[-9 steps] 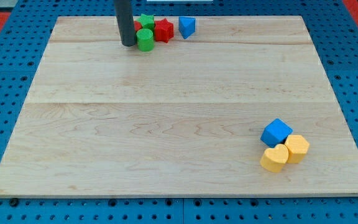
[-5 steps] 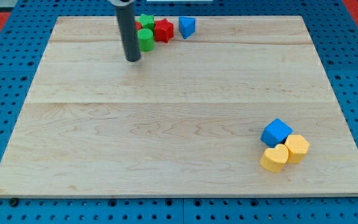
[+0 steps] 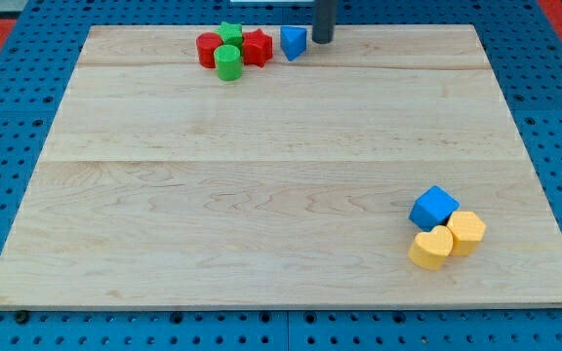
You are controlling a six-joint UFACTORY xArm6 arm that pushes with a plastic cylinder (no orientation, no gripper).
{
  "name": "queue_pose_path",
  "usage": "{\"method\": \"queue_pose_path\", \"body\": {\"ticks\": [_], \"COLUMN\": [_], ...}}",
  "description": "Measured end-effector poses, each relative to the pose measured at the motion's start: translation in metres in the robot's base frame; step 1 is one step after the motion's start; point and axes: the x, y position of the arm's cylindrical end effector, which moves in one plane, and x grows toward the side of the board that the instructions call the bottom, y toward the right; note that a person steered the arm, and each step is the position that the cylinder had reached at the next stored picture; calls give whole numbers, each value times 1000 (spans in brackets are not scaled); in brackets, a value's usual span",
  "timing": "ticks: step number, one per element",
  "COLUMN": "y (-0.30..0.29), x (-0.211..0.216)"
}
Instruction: Separate the green star and red star from the group of blocks
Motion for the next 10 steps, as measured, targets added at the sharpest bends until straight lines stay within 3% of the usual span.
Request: {"method": "queue_pose_path", "body": {"ticks": [1, 3, 5, 7, 8, 10], "y": [-59, -80, -70, -67, -129, -145], "x": [5, 45, 32, -20, -20, 17]}}
